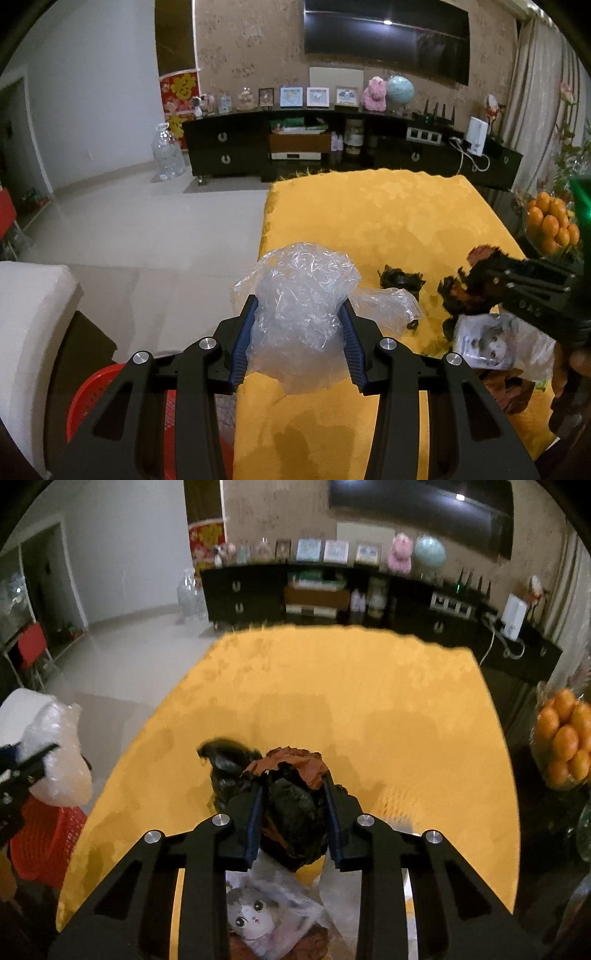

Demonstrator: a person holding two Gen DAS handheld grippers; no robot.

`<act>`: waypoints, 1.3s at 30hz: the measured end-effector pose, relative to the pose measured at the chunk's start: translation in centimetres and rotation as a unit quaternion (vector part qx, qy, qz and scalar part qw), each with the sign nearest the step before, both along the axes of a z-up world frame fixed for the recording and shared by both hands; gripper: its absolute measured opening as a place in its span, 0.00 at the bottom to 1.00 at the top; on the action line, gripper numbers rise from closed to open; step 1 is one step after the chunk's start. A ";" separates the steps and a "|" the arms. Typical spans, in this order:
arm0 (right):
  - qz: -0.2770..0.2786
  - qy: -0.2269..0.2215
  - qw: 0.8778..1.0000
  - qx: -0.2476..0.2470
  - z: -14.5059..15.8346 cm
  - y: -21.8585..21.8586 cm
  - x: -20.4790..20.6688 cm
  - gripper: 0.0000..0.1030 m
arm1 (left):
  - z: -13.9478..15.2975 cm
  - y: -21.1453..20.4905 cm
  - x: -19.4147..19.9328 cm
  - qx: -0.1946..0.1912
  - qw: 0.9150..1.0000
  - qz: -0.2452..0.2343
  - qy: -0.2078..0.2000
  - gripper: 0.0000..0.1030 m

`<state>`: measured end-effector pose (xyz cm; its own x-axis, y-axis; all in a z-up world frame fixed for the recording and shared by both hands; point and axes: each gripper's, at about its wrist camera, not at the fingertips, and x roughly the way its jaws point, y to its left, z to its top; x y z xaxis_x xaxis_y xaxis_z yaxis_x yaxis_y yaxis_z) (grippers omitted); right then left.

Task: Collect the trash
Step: 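Carry the clear bag with the left tool while the right tool carries the dark bag to the basket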

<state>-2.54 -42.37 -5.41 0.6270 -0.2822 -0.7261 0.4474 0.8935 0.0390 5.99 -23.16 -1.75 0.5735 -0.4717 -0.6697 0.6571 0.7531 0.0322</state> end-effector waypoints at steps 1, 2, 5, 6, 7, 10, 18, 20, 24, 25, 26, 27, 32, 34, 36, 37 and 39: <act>0.000 -0.009 1.000 -0.005 0.7 0.2 -0.3 0.28 | 0.2 0.1 0.0 -0.002 1.000 0.000 -0.002 0.40; 0.000 -0.016 1.000 -0.008 1.3 0.2 -0.4 0.28 | 0.4 0.2 -0.1 -0.004 1.000 0.001 -0.004 0.40; 0.004 -0.041 0.999 -0.018 3.1 0.8 -1.1 0.28 | 1.0 0.7 -0.1 -0.010 1.000 0.006 -0.011 0.40; 0.005 -0.048 0.999 -0.021 3.6 1.0 -1.4 0.28 | 1.2 0.9 -0.2 -0.012 1.000 0.008 -0.014 0.40; 0.007 -0.056 0.998 -0.024 4.2 1.4 -1.7 0.28 | 1.4 1.1 -0.2 -0.014 1.000 0.009 -0.016 0.40; 0.010 -0.073 0.997 -0.032 5.5 2.0 -2.1 0.28 | 2.2 1.7 -0.4 -0.021 0.999 0.014 -0.021 0.40; 0.021 -0.095 0.995 -0.037 7.3 3.6 -2.7 0.28 | 4.0 3.2 -0.7 -0.034 0.998 0.025 -0.036 0.40; 0.025 -0.097 0.994 -0.038 7.5 3.9 -2.6 0.28 | 4.3 3.8 -0.8 -0.035 0.998 0.029 -0.039 0.40; 0.034 -0.100 0.994 -0.040 7.7 4.8 -2.5 0.28 | 4.3 4.8 -0.8 -0.034 0.998 0.038 -0.040 0.40; 0.035 -0.100 0.994 -0.040 7.7 4.9 -2.4 0.28 | 4.2 5.2 -0.7 -0.034 0.998 0.043 -0.039 0.40; 0.039 -0.100 0.993 -0.040 7.7 5.2 -2.3 0.28 | 4.2 5.5 -0.6 -0.034 0.998 0.046 -0.037 0.40; 0.041 -0.100 0.993 -0.039 7.7 5.1 -2.1 0.28 | 4.1 5.9 -0.5 -0.034 0.998 0.051 -0.035 0.40; 0.055 -0.101 0.993 -0.040 7.8 6.3 -1.3 0.28 | 3.9 7.8 0.3 -0.032 0.997 0.071 -0.029 0.40; 0.061 -0.102 0.992 -0.039 7.8 6.7 -1.0 0.28 | 3.9 8.4 0.5 -0.032 0.996 0.077 -0.026 0.40; 0.067 -0.102 0.992 -0.039 7.9 7.3 -0.7 0.28 | 3.8 9.2 0.6 -0.031 0.996 0.084 -0.025 0.40; 0.070 -0.102 0.992 -0.039 7.9 7.6 -0.6 0.28 | 3.7 9.5 0.7 -0.031 0.995 0.087 -0.024 0.40; 0.076 -0.103 0.991 -0.039 8.0 8.2 -0.3 0.28 | 3.6 10.1 0.8 -0.030 0.995 0.093 -0.023 0.40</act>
